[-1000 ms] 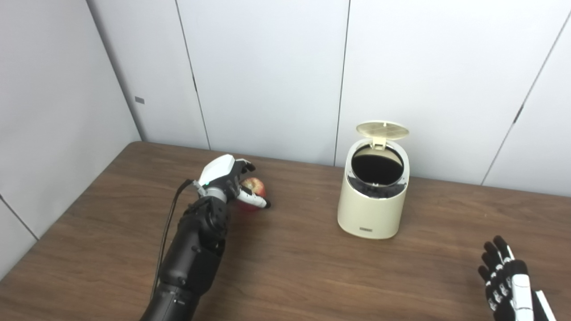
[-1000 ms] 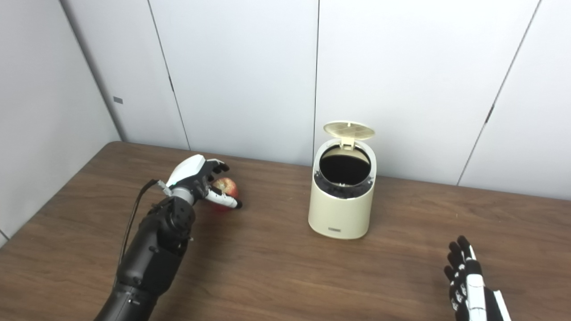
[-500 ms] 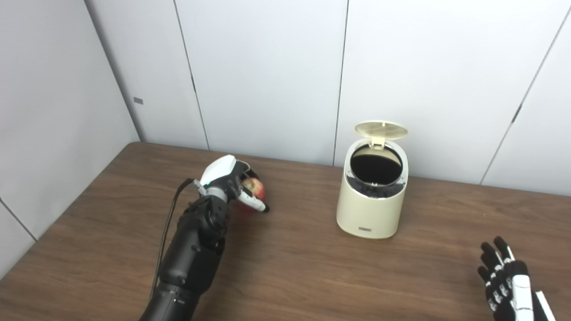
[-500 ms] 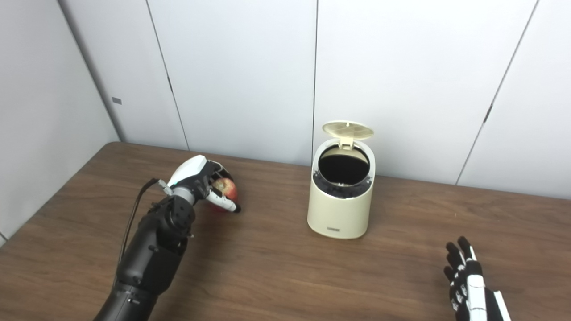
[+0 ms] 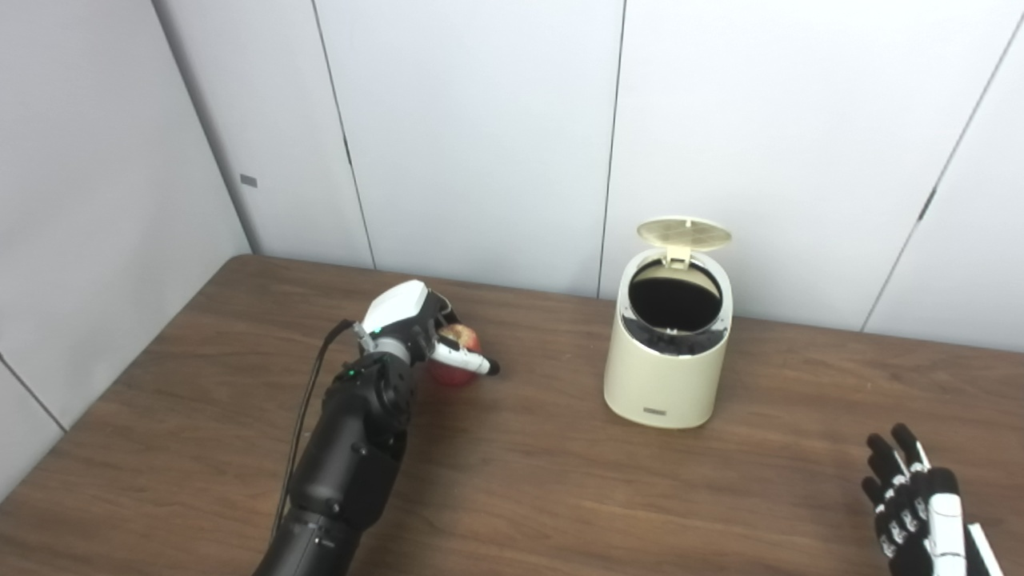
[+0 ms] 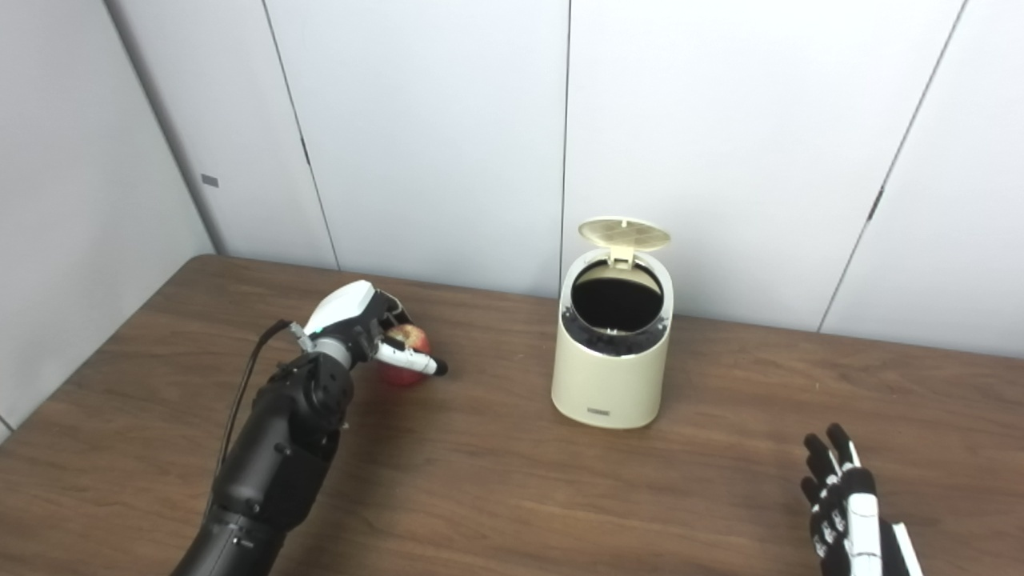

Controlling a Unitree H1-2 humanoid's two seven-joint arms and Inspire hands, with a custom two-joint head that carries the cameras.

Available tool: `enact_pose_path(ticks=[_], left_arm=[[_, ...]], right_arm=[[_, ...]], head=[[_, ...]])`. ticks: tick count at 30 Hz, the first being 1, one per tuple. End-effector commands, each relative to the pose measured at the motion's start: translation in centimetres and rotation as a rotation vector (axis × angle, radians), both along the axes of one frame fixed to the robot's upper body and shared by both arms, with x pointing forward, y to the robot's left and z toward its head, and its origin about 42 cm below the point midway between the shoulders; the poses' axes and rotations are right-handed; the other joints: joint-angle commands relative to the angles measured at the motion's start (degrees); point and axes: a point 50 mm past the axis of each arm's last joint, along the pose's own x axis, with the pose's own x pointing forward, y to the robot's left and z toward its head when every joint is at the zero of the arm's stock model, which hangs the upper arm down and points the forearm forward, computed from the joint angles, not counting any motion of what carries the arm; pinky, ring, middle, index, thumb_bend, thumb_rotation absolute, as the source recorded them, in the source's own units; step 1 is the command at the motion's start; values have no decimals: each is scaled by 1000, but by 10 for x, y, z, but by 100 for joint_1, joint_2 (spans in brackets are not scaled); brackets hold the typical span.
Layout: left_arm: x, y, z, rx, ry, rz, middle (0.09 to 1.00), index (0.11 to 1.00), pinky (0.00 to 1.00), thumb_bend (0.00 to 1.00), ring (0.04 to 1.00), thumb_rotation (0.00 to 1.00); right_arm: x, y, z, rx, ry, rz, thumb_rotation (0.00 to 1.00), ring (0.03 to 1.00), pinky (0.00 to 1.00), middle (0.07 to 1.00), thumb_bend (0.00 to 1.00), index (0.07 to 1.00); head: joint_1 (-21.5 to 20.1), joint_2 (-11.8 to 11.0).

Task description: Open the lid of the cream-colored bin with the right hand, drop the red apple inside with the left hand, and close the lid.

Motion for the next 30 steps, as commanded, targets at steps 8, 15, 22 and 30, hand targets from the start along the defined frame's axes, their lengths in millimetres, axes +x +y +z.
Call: enact_pose_path(ticks=[8,15,22,30], left_arm=[[-13,-20,59,-123,-293,-51,492,481,439,503,428,0],[-27,-43,86,-168,-421,-141,469,498,438,503,427,0],[-36,-67,108,-199,-506,-213,487,488,377,489,422,0],[-41,-88,119,-236,-613,-290,474,501,334,474,412,0]], right_arm=[[6,-1,4,-26,-88,15,1000,988,993,959,517,993],[5,5,-5,-38,-77,6,1000,982,968,955,524,981],[5,13,-12,-23,-75,0,1000,974,951,947,544,957],[6,22,-16,10,-62,-12,967,1000,1000,969,580,945]], head=[[-457,-105],[-730,-222],[-1033,-391],[-1315,-604]])
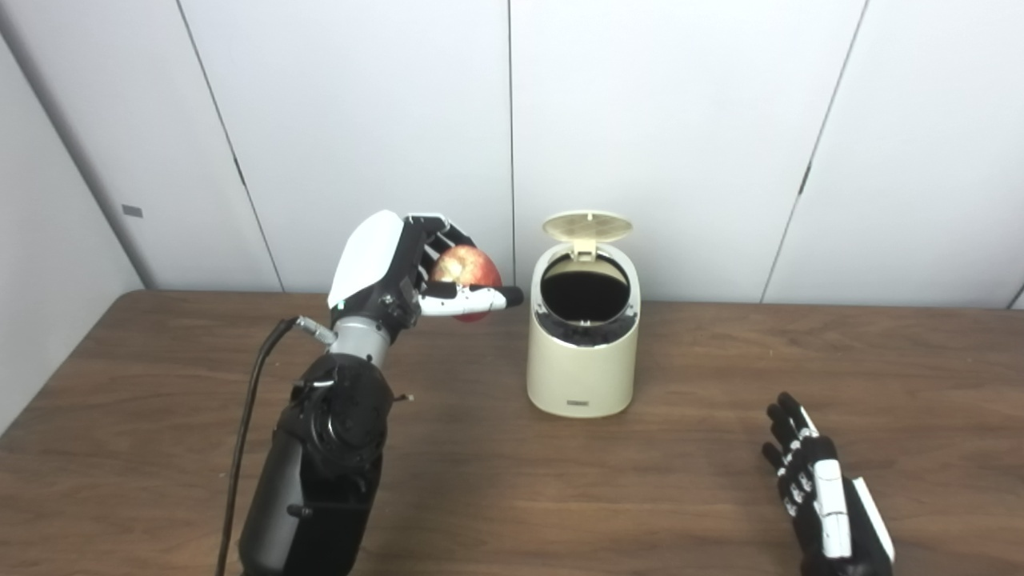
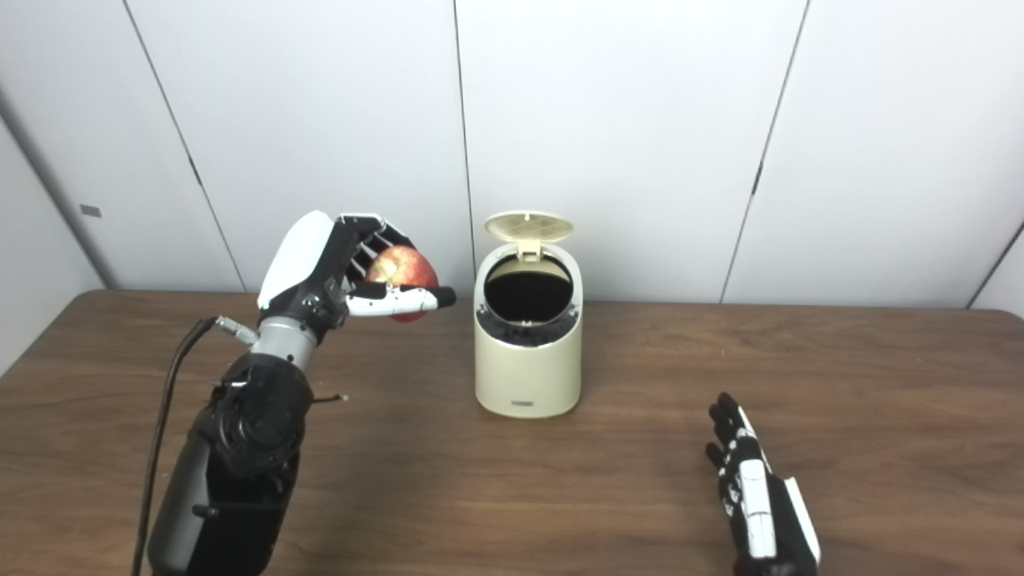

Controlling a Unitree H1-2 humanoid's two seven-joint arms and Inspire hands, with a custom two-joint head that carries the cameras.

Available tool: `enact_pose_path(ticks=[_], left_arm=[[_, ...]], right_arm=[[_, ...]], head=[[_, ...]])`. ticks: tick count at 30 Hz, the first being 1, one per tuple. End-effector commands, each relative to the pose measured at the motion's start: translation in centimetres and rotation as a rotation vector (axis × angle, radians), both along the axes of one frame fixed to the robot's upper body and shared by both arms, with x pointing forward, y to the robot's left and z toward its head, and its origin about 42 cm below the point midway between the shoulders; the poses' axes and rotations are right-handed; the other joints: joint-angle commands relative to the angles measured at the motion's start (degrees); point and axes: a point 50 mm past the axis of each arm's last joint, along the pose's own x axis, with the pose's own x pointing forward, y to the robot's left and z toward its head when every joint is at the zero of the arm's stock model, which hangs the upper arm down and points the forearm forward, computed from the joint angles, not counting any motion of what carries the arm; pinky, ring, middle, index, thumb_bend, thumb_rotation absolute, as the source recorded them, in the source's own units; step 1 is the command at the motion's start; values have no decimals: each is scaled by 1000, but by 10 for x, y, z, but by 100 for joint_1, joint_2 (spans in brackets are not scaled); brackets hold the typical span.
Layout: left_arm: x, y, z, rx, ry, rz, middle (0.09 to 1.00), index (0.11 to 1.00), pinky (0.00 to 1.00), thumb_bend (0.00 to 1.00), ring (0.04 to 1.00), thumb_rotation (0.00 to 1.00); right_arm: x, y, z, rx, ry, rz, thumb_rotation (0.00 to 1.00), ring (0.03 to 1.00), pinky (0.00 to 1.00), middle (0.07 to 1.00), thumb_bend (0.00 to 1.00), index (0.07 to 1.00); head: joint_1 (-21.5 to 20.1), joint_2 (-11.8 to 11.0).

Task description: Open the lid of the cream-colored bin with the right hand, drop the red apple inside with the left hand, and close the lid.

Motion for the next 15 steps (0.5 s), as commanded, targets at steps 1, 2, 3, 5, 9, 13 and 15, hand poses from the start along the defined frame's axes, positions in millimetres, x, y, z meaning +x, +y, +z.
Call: enact_pose_path(ticks=[1,2,3,5,9,13,15], left_arm=[[1,-7,30,-6,-140,-19,474,501,334,475,412,0],[2,-9,31,-11,-148,-18,476,501,333,474,411,0],[2,-9,31,-15,-153,-18,477,499,334,475,411,0],[3,-13,31,-41,-167,-25,483,491,338,475,413,0],[6,-19,30,-74,-189,-40,489,492,328,474,412,0],[9,-29,27,-104,-209,-62,483,505,317,473,409,0],[11,-34,26,-105,-210,-64,483,507,311,472,405,0]], right_arm=[[3,8,3,12,-26,-1,962,1000,1000,969,581,944],[4,9,2,1,-31,0,970,1000,1000,974,574,947],[5,9,1,-8,-33,1,979,1000,1000,977,567,950],[6,11,0,-27,-42,0,991,1000,1000,981,556,953],[8,15,0,-33,-53,1,993,1000,1000,988,540,961],[8,16,1,-28,-67,2,997,1000,1000,995,537,963],[8,15,1,-27,-68,1,1000,1000,1000,999,524,965]], head=[[-68,-47],[-98,-71],[-110,-82],[-198,-147],[-293,-201],[-325,-230],[-328,-242]])
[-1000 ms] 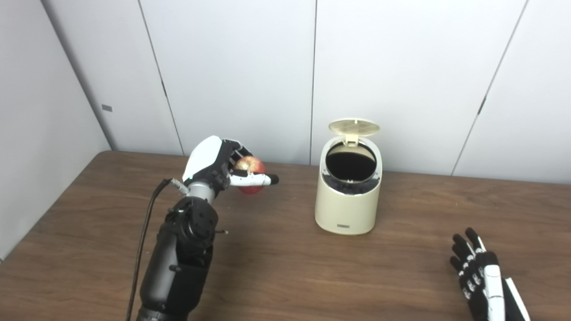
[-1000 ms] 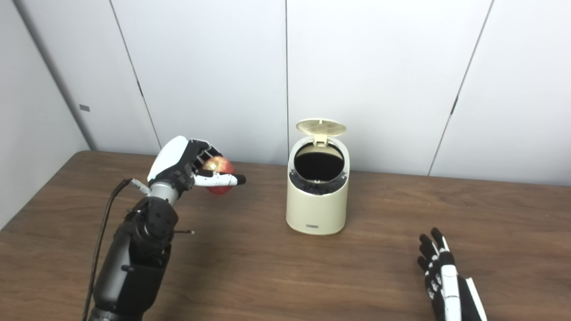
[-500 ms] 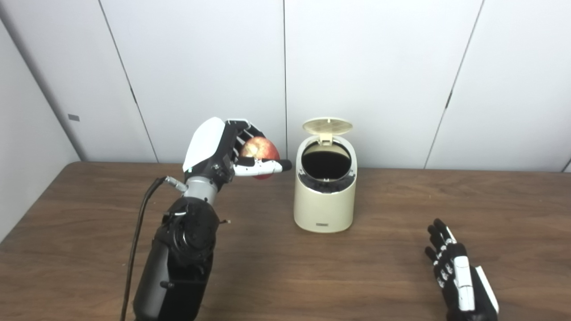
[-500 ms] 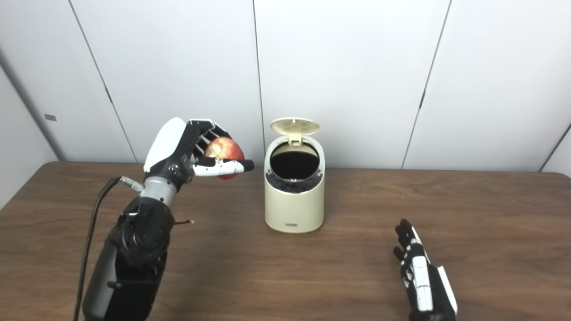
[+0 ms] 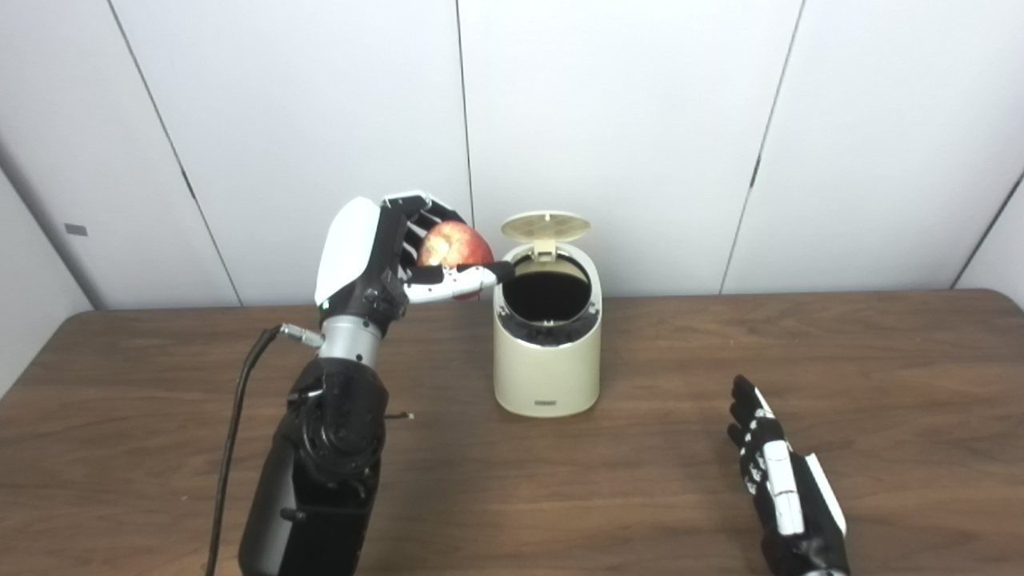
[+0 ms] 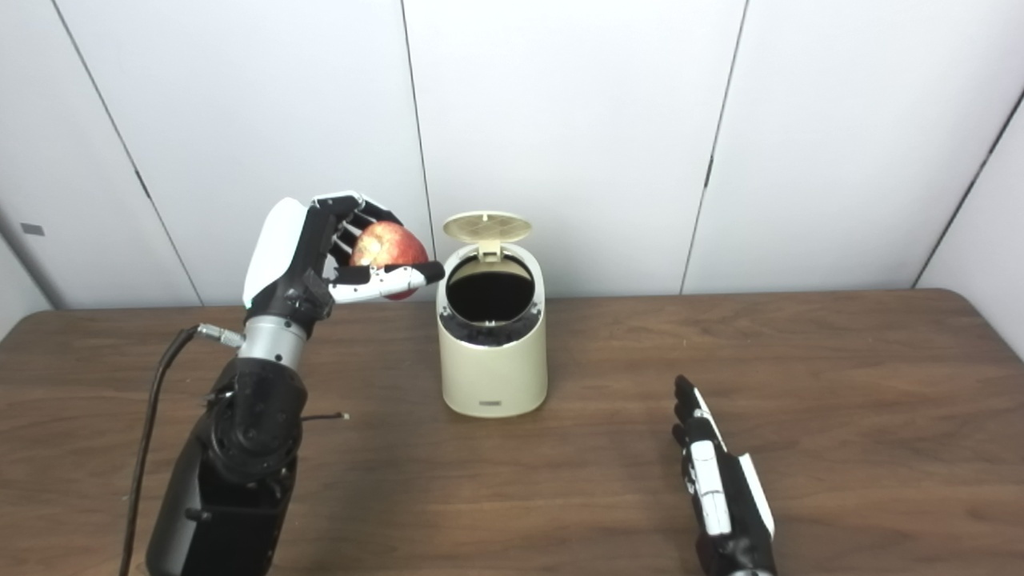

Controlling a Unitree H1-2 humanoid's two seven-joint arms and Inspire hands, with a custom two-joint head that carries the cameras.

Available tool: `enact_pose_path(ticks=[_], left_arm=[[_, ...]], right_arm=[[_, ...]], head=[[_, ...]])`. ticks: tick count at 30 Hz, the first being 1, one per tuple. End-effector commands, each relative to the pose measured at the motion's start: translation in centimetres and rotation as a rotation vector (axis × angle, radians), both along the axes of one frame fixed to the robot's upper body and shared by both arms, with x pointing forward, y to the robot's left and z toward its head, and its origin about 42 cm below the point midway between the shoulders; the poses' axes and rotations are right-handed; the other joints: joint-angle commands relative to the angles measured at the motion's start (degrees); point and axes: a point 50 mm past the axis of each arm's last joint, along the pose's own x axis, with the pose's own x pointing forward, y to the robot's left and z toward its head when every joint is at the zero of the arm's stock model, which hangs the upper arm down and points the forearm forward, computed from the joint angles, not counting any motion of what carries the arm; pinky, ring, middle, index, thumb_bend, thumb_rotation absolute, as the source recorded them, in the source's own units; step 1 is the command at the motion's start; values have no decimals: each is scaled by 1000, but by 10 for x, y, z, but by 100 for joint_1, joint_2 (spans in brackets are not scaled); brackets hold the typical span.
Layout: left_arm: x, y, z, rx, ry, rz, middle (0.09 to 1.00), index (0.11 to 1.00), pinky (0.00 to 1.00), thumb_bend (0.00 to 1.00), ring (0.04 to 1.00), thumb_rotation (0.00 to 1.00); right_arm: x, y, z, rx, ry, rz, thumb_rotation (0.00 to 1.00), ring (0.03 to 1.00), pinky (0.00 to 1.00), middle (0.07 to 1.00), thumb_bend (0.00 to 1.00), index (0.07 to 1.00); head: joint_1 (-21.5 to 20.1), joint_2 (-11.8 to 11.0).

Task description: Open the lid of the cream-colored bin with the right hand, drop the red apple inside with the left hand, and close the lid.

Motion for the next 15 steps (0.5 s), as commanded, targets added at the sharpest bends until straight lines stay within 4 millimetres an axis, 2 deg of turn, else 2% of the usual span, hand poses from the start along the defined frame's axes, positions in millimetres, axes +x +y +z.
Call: enact_pose_path(ticks=[1,15], left_arm=[[3,-11,25,-4,-116,-24,482,505,313,473,405,0],[11,-31,19,-30,-117,-50,471,508,327,472,389,0]], right_arm=[[1,6,-1,18,-31,5,1000,1000,1000,999,523,964],[2,7,-3,0,-21,-6,1000,1000,999,989,545,966]], head=[[-3,-6],[29,-38]])
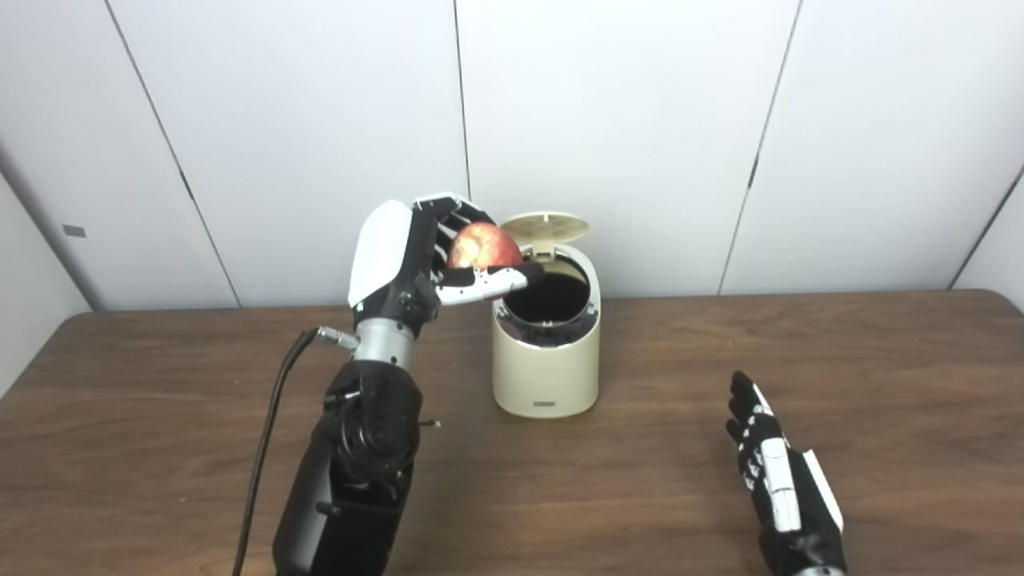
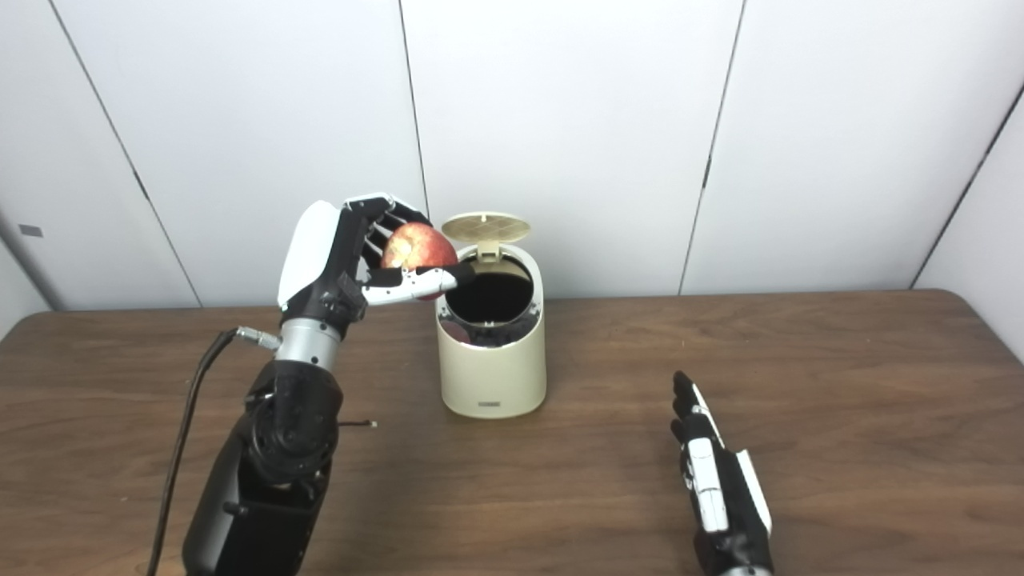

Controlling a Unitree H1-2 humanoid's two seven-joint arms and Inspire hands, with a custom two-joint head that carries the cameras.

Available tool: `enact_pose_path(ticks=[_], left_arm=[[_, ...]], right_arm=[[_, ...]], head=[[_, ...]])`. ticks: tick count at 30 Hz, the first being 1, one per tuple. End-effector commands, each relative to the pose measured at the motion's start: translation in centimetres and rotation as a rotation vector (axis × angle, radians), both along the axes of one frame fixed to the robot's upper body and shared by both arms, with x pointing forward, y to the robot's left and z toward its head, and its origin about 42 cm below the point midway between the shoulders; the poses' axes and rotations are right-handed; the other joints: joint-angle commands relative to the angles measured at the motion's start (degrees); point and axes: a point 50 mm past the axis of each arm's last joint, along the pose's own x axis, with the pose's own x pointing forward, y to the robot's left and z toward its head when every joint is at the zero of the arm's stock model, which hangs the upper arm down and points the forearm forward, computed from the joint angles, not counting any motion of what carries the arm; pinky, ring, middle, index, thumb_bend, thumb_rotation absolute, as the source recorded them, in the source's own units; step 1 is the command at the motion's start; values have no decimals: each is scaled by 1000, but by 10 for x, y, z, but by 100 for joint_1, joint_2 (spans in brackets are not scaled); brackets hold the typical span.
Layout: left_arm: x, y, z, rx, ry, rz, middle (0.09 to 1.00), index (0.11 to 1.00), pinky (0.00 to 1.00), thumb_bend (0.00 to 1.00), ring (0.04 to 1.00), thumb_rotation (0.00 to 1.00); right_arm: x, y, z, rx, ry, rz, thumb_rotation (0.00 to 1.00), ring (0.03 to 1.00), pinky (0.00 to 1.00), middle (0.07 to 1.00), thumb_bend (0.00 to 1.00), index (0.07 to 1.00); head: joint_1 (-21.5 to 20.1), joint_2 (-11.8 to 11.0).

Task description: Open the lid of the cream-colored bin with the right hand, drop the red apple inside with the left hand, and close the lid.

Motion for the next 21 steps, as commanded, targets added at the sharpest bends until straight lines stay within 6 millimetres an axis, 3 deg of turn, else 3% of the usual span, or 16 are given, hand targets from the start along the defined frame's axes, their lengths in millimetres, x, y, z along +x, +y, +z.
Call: enact_pose_path(ticks=[1,21], left_arm=[[5,-10,28,-15,-114,-26,470,508,330,472,388,0],[26,-35,13,-25,-81,-45,493,481,354,476,407,0]], right_arm=[[-1,6,-3,7,-11,1,1000,1000,998,989,544,967],[3,6,-8,-8,-1,-24,1000,985,976,961,587,954]], head=[[16,-4],[64,-41]])
